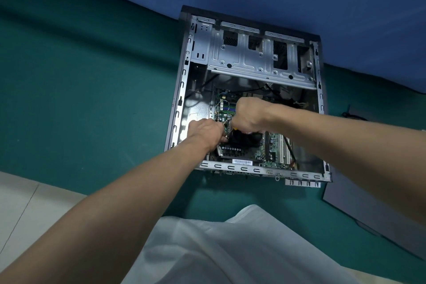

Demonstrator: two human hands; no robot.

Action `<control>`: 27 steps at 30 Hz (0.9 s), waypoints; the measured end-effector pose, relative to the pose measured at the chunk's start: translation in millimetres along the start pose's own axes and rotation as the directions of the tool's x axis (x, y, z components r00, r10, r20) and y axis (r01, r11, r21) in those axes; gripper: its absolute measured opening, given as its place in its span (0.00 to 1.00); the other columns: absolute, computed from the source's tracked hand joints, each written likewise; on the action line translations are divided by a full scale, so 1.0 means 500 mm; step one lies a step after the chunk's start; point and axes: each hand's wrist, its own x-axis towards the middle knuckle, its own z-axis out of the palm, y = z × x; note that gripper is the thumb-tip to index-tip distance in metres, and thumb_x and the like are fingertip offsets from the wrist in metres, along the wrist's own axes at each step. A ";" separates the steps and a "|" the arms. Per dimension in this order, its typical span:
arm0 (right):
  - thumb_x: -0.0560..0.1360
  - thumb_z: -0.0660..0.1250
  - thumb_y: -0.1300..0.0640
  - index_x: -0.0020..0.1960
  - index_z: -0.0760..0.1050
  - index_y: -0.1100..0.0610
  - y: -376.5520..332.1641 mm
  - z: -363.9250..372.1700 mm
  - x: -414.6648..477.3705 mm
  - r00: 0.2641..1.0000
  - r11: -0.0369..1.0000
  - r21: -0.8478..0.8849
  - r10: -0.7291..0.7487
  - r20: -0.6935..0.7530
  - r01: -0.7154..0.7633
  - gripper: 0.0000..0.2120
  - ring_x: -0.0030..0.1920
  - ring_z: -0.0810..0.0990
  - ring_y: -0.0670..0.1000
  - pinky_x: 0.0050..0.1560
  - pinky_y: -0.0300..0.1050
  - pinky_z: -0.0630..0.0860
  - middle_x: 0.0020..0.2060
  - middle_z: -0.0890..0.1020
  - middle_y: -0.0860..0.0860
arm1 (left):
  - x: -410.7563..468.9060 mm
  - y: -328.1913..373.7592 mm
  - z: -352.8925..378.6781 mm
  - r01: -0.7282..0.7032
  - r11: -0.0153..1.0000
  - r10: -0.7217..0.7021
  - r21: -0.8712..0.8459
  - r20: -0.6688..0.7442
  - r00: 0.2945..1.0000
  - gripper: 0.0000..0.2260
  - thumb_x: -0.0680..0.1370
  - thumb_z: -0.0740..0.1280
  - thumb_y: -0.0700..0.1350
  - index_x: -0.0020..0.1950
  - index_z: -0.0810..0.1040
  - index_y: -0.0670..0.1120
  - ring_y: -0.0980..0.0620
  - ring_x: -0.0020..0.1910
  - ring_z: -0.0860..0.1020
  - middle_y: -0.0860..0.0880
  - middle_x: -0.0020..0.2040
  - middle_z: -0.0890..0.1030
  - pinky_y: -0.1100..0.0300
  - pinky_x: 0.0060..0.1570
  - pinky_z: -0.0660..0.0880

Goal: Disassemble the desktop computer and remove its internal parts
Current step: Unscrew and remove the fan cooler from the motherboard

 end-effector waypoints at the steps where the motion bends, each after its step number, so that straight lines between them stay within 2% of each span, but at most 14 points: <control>1: 0.77 0.61 0.59 0.32 0.67 0.58 -0.001 0.003 -0.009 0.997 0.988 -0.135 -0.078 -0.019 0.074 0.15 0.26 0.69 0.47 0.22 0.37 0.62 0.28 0.71 0.52 | 0.001 0.000 0.000 -0.001 1.000 0.001 0.001 -0.006 1.000 0.09 0.77 0.67 0.54 0.45 0.79 0.48 0.52 0.43 0.74 0.51 0.41 0.78 0.57 0.42 0.66; 4: 0.77 0.58 0.62 0.30 0.61 0.56 0.003 0.021 -0.037 0.953 0.859 -0.433 -0.301 0.005 0.274 0.17 0.26 0.68 0.49 0.24 0.39 0.61 0.27 0.68 0.51 | 0.002 0.000 0.003 0.006 1.000 -0.006 0.009 -0.021 1.000 0.05 0.79 0.65 0.49 0.47 0.78 0.49 0.51 0.42 0.73 0.52 0.37 0.74 0.57 0.44 0.66; 6: 0.79 0.55 0.61 0.32 0.56 0.56 0.009 0.028 -0.042 0.921 0.792 -0.506 -0.388 0.015 0.342 0.18 0.28 0.72 0.52 0.27 0.43 0.66 0.27 0.69 0.51 | 0.004 -0.002 0.005 0.005 1.000 -0.005 0.014 -0.014 1.000 0.04 0.79 0.64 0.49 0.48 0.76 0.50 0.51 0.41 0.72 0.53 0.36 0.71 0.57 0.44 0.66; 8: 0.78 0.55 0.63 0.32 0.57 0.56 0.012 0.021 -0.035 0.915 0.796 -0.494 -0.403 -0.002 0.350 0.17 0.29 0.74 0.54 0.29 0.44 0.68 0.27 0.69 0.52 | 0.008 -0.003 0.005 0.000 1.000 0.000 0.000 -0.005 1.000 0.06 0.78 0.66 0.52 0.46 0.74 0.51 0.51 0.41 0.72 0.53 0.35 0.71 0.57 0.42 0.65; 10: 0.75 0.59 0.65 0.30 0.60 0.57 0.011 0.013 -0.024 0.936 0.871 -0.394 -0.346 -0.063 0.295 0.17 0.27 0.70 0.53 0.25 0.40 0.63 0.28 0.67 0.53 | 0.013 -0.005 0.008 0.000 0.999 0.000 -0.040 0.001 1.000 0.06 0.77 0.67 0.54 0.47 0.75 0.52 0.51 0.42 0.72 0.54 0.36 0.72 0.56 0.41 0.63; 11: 0.75 0.61 0.63 0.30 0.61 0.57 0.011 0.013 -0.019 0.954 0.919 -0.311 -0.284 -0.095 0.243 0.17 0.26 0.69 0.52 0.24 0.39 0.61 0.28 0.68 0.54 | 0.015 -0.006 0.011 0.000 0.999 0.000 -0.053 -0.003 1.000 0.06 0.77 0.68 0.53 0.49 0.76 0.52 0.51 0.42 0.71 0.54 0.37 0.73 0.55 0.41 0.62; 13: 0.78 0.63 0.53 0.31 0.69 0.60 0.010 0.018 -0.009 0.991 0.992 -0.092 -0.093 -0.100 0.084 0.19 0.24 0.71 0.50 0.22 0.36 0.64 0.27 0.73 0.55 | 0.017 -0.006 0.016 0.007 0.998 -0.007 -0.065 -0.008 1.000 0.08 0.78 0.68 0.52 0.54 0.77 0.51 0.52 0.41 0.71 0.54 0.38 0.73 0.55 0.41 0.62; 15: 0.79 0.59 0.54 0.34 0.73 0.62 0.008 0.024 -0.002 0.990 0.968 0.205 0.144 0.008 -0.142 0.18 0.21 0.70 0.49 0.19 0.33 0.65 0.24 0.75 0.53 | 0.017 -0.005 0.019 0.010 0.999 -0.011 -0.052 -0.019 1.000 0.11 0.76 0.69 0.54 0.56 0.77 0.52 0.52 0.42 0.70 0.53 0.41 0.75 0.55 0.41 0.62; 17: 0.80 0.56 0.61 0.37 0.71 0.63 0.002 0.022 -0.002 0.964 0.902 0.341 0.249 0.090 -0.264 0.14 0.24 0.68 0.48 0.18 0.32 0.62 0.27 0.73 0.53 | 0.016 -0.002 0.018 0.012 0.999 -0.013 -0.040 -0.020 1.000 0.12 0.75 0.69 0.56 0.55 0.77 0.52 0.52 0.43 0.69 0.52 0.44 0.75 0.56 0.41 0.61; 19: 0.79 0.57 0.63 0.36 0.70 0.62 -0.001 0.019 0.002 0.979 0.956 0.213 0.200 0.033 -0.202 0.13 0.29 0.70 0.49 0.25 0.37 0.67 0.31 0.73 0.54 | 0.016 0.000 0.016 0.023 0.999 -0.024 -0.041 -0.018 1.000 0.11 0.75 0.69 0.55 0.53 0.77 0.52 0.52 0.44 0.69 0.52 0.45 0.74 0.56 0.42 0.60; 21: 0.78 0.59 0.60 0.34 0.67 0.60 -0.005 0.022 -0.005 0.997 0.994 -0.098 0.042 -0.065 -0.048 0.13 0.33 0.72 0.52 0.35 0.42 0.69 0.32 0.72 0.53 | 0.014 0.001 0.013 0.030 0.999 -0.031 -0.023 -0.034 0.999 0.06 0.77 0.69 0.51 0.50 0.76 0.51 0.50 0.45 0.70 0.52 0.43 0.73 0.56 0.43 0.61; 22: 0.77 0.59 0.59 0.34 0.65 0.60 -0.007 0.026 -0.010 0.994 0.968 -0.249 -0.057 -0.089 0.033 0.13 0.33 0.72 0.54 0.36 0.43 0.69 0.32 0.71 0.53 | 0.012 0.003 0.011 0.037 0.999 -0.037 -0.006 -0.046 0.998 0.04 0.78 0.68 0.48 0.46 0.74 0.50 0.50 0.45 0.71 0.52 0.41 0.72 0.56 0.44 0.61; 25: 0.81 0.52 0.57 0.33 0.61 0.60 -0.005 0.039 -0.022 0.921 0.758 -0.592 -0.384 -0.068 0.273 0.18 0.25 0.66 0.51 0.25 0.42 0.63 0.26 0.67 0.51 | 0.010 0.006 0.013 0.071 0.997 -0.072 -0.004 -0.069 0.995 0.14 0.80 0.61 0.40 0.35 0.65 0.49 0.51 0.43 0.70 0.53 0.35 0.69 0.56 0.44 0.61; 27: 0.80 0.54 0.59 0.30 0.59 0.58 -0.005 0.030 -0.021 0.904 0.724 -0.612 -0.427 -0.035 0.318 0.19 0.23 0.63 0.50 0.23 0.41 0.61 0.25 0.65 0.51 | 0.011 0.007 0.012 0.069 0.998 -0.070 -0.013 -0.077 0.995 0.11 0.80 0.61 0.41 0.37 0.69 0.48 0.51 0.43 0.71 0.53 0.36 0.71 0.56 0.44 0.61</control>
